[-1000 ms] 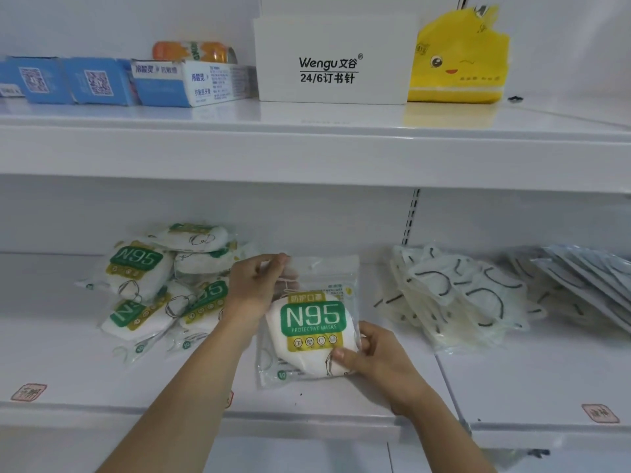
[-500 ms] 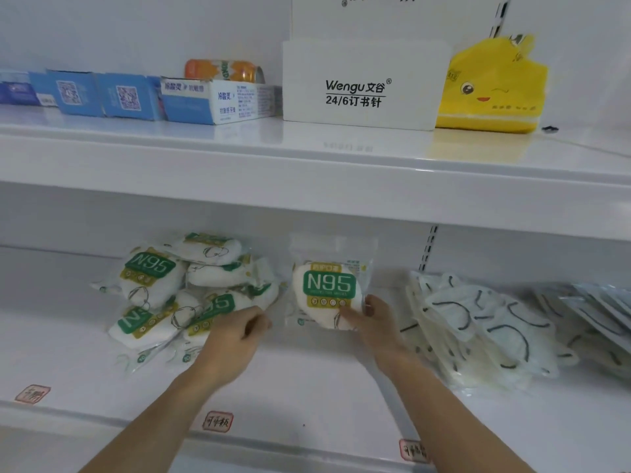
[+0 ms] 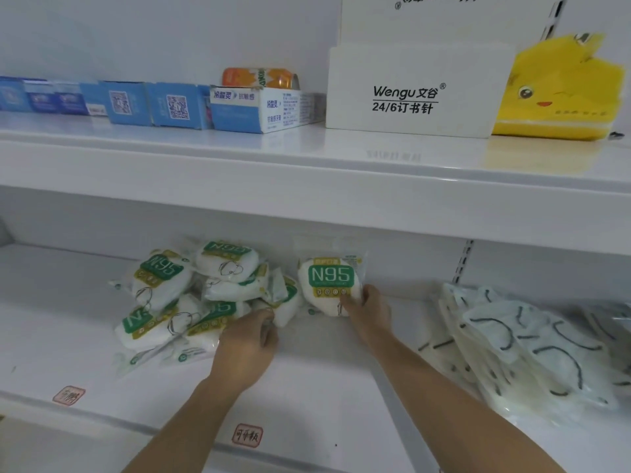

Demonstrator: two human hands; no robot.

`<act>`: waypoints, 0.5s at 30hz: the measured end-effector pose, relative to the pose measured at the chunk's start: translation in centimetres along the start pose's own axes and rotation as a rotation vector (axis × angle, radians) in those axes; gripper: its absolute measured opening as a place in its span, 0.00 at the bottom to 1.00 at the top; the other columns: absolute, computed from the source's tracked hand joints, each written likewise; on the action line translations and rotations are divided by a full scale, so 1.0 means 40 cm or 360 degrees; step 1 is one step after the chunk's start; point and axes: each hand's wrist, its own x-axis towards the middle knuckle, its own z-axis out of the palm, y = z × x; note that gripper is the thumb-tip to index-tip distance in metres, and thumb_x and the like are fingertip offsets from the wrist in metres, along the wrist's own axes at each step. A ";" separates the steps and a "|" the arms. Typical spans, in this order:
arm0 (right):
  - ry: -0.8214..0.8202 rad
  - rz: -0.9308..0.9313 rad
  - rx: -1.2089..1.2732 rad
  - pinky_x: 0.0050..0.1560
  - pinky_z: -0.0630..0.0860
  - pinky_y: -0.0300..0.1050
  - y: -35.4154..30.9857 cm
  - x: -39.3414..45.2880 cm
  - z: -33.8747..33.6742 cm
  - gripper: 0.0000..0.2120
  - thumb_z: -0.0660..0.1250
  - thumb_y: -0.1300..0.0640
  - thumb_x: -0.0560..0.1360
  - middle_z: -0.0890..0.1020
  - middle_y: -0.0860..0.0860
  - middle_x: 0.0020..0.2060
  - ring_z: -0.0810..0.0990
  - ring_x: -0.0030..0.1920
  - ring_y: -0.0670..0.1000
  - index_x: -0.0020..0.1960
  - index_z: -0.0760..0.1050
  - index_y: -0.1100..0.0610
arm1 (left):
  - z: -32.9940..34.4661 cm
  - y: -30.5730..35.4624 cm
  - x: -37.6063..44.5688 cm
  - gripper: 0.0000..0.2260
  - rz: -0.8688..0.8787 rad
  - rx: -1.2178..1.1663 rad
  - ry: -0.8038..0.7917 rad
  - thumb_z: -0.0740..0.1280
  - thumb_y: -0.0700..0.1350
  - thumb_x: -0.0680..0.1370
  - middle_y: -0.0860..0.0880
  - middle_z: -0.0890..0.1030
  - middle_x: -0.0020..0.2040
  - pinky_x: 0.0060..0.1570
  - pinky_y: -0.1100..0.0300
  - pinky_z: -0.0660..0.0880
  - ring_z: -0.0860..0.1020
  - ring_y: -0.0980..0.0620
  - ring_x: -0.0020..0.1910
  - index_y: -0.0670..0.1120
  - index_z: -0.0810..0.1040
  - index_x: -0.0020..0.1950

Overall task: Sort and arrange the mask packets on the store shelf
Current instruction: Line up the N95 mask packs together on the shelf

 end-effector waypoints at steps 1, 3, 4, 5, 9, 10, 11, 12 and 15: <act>0.0025 0.0001 -0.0011 0.33 0.65 0.41 0.002 0.001 0.003 0.12 0.72 0.51 0.76 0.80 0.50 0.44 0.79 0.48 0.53 0.53 0.75 0.56 | 0.007 -0.002 0.002 0.07 0.0032 0.0037 0.0031 0.62 0.46 0.76 0.54 0.68 0.30 0.28 0.55 0.71 0.68 0.54 0.28 0.46 0.78 0.44; 0.0057 0.0006 -0.0016 0.39 0.66 0.42 0.009 0.002 0.005 0.15 0.73 0.51 0.76 0.81 0.51 0.48 0.78 0.49 0.52 0.58 0.76 0.57 | 0.014 0.008 0.013 0.08 -0.0029 0.0112 0.0028 0.64 0.52 0.75 0.55 0.67 0.31 0.28 0.57 0.71 0.69 0.53 0.29 0.47 0.76 0.44; 0.0065 0.0009 -0.0016 0.42 0.67 0.42 0.013 0.001 0.005 0.16 0.73 0.51 0.76 0.81 0.51 0.48 0.77 0.49 0.51 0.60 0.76 0.57 | 0.019 0.015 0.019 0.11 -0.0082 0.0174 -0.0009 0.67 0.55 0.74 0.55 0.71 0.32 0.29 0.57 0.73 0.73 0.52 0.30 0.48 0.76 0.47; 0.0080 0.0014 -0.0021 0.44 0.68 0.43 0.014 -0.002 0.004 0.18 0.73 0.50 0.76 0.81 0.50 0.49 0.78 0.50 0.52 0.61 0.75 0.56 | 0.026 0.022 0.028 0.15 -0.0120 0.0261 -0.0071 0.70 0.57 0.73 0.53 0.75 0.36 0.31 0.56 0.75 0.76 0.50 0.34 0.48 0.77 0.52; 0.0164 0.0028 -0.0070 0.54 0.74 0.46 0.028 -0.011 0.000 0.24 0.73 0.47 0.76 0.82 0.52 0.56 0.80 0.59 0.55 0.68 0.72 0.53 | 0.043 0.028 0.067 0.26 -0.0130 0.0634 -0.0268 0.74 0.61 0.69 0.48 0.79 0.54 0.43 0.51 0.78 0.79 0.44 0.51 0.50 0.78 0.63; 0.0161 0.0036 -0.0058 0.53 0.73 0.44 0.028 -0.014 -0.002 0.25 0.72 0.47 0.76 0.82 0.52 0.57 0.79 0.59 0.55 0.69 0.71 0.53 | 0.042 0.022 0.073 0.24 -0.0135 0.0651 -0.0285 0.74 0.61 0.71 0.48 0.78 0.56 0.46 0.50 0.78 0.78 0.44 0.54 0.50 0.78 0.62; 0.0155 0.0035 -0.0054 0.53 0.72 0.44 0.029 -0.017 -0.003 0.25 0.72 0.48 0.77 0.81 0.53 0.58 0.79 0.59 0.55 0.70 0.70 0.53 | 0.042 0.010 0.077 0.21 -0.0147 0.0633 -0.0304 0.72 0.60 0.73 0.48 0.77 0.58 0.48 0.50 0.77 0.77 0.44 0.55 0.51 0.79 0.62; 0.0151 0.0023 -0.0059 0.52 0.71 0.43 0.030 -0.021 -0.003 0.25 0.72 0.48 0.77 0.81 0.53 0.58 0.79 0.59 0.55 0.71 0.70 0.53 | 0.039 -0.004 0.078 0.19 -0.0151 0.0603 -0.0319 0.70 0.58 0.75 0.48 0.77 0.58 0.50 0.50 0.76 0.77 0.44 0.57 0.52 0.79 0.62; 0.0158 0.0003 -0.0084 0.51 0.69 0.41 0.031 -0.032 -0.001 0.26 0.72 0.50 0.77 0.81 0.54 0.60 0.79 0.60 0.55 0.72 0.69 0.54 | 0.018 -0.050 0.078 0.15 -0.0087 0.0537 -0.0319 0.69 0.55 0.76 0.50 0.76 0.57 0.47 0.52 0.76 0.76 0.46 0.55 0.53 0.79 0.61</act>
